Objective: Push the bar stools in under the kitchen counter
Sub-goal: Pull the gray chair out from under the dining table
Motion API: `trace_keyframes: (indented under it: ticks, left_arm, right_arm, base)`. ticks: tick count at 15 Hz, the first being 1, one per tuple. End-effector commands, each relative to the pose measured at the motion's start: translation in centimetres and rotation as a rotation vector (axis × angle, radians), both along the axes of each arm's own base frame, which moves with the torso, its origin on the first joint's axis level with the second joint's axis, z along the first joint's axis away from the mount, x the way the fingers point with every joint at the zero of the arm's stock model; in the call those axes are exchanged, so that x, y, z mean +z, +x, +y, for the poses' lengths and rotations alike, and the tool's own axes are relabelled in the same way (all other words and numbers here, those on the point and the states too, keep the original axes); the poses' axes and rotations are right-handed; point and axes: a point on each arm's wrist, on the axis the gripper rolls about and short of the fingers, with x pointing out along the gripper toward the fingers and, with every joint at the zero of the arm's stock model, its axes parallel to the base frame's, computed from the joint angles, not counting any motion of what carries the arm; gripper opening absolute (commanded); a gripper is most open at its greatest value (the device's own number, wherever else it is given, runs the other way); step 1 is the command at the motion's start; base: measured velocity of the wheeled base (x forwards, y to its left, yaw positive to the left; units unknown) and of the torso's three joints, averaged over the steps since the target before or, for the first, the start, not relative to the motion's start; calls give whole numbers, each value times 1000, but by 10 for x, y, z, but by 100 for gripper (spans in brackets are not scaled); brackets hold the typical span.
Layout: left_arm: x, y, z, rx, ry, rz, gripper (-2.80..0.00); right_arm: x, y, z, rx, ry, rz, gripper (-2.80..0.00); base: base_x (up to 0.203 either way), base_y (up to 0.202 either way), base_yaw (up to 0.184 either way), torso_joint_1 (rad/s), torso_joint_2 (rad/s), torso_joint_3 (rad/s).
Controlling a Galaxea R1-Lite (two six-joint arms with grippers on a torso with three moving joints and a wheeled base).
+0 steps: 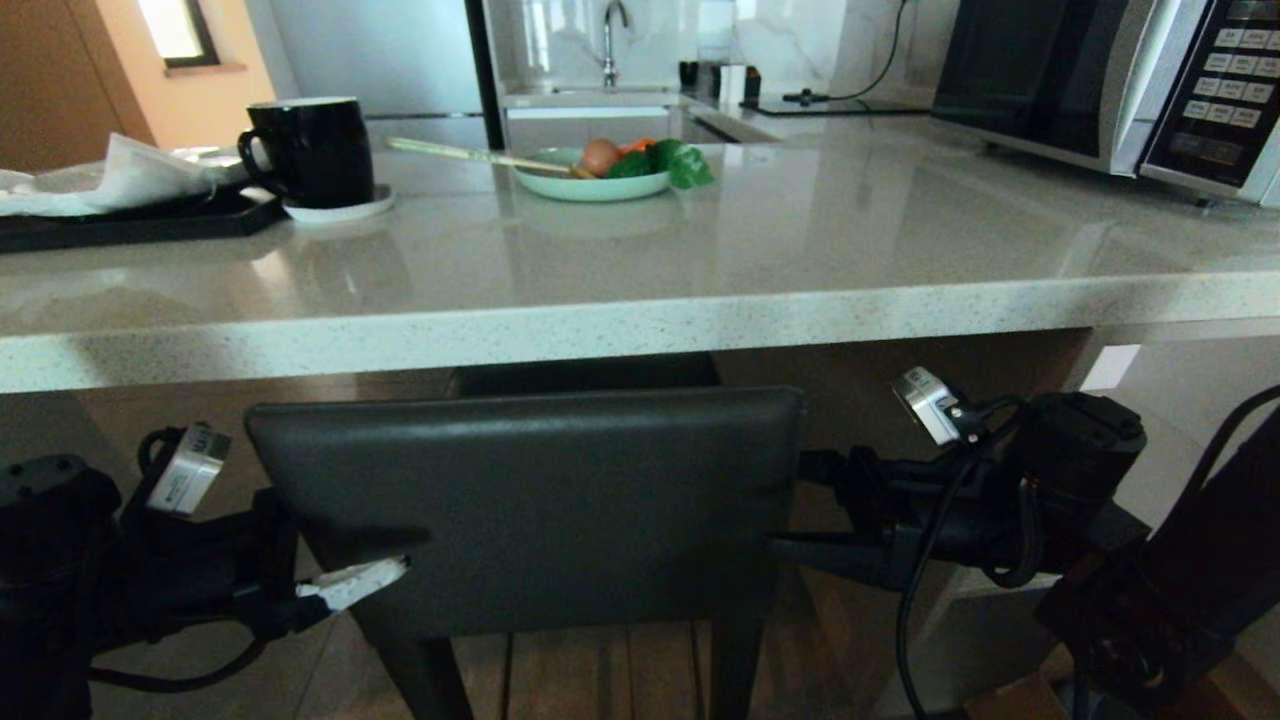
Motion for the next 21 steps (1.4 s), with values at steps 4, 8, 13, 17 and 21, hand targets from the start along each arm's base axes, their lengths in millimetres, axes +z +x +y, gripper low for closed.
trace_keyframes:
  ticks: [4,8,13,17,21]
  left_arm:
    - [-1,0,-1,3,0,4,0]
    - [0,0,-1,17,2,0,0]
    - [1,-1,-2,15,3,-4,0]
    - [1,-1,-2,15,3,-5,0]
    - [-1,-5,-2,15,2,6,0]
  right_arm:
    - [-2,-5,4,28,-4,4,0]
    - [-3,-6,7,20,-5,5,0]
    - [-3,-7,7,20,-6,8,0]
    - [-5,-10,6,21,-11,16,0]
    - [-8,-15,6,25,-20,22,0]
  base:
    - [-189,0,-1,0,2,1]
    - [-193,0,-2,3,3,0]
    - [-194,0,-3,1,3,1]
    - [-193,0,-2,3,-1,4]
    - [-193,0,-1,1,1,1]
